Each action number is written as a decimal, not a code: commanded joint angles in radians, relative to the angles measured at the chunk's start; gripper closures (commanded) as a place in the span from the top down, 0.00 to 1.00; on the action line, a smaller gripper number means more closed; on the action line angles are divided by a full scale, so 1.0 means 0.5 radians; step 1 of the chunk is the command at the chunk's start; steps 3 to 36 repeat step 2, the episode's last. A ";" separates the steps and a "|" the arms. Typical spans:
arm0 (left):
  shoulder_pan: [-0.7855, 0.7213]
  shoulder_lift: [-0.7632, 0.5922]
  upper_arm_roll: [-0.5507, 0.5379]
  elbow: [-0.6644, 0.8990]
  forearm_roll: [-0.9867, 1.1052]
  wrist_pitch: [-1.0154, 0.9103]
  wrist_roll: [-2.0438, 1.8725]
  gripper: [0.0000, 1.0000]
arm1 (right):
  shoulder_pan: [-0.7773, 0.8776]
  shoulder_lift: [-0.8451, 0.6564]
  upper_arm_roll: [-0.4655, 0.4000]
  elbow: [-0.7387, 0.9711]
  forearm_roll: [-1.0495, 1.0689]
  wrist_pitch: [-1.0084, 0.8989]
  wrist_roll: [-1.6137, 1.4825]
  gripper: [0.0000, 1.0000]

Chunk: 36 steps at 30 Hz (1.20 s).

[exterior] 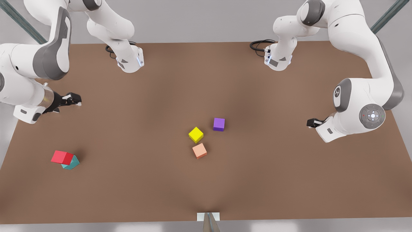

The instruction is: Pick up red wooden cube and pass to hand red wooden cube and place in blue wooden cube

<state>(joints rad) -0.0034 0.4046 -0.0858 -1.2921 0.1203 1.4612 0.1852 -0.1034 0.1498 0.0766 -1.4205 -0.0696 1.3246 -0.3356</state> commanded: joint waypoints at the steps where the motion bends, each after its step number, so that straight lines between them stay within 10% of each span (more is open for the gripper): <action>1: -0.002 -0.002 0.000 0.001 0.002 0.001 0.004 1.00 | -0.008 -0.063 0.000 -0.092 0.001 0.087 1.202 1.00; 36: 0.001 -0.002 0.000 0.001 0.002 -0.005 0.004 1.00 | -0.014 -0.088 0.000 -0.129 0.004 0.118 1.187 1.00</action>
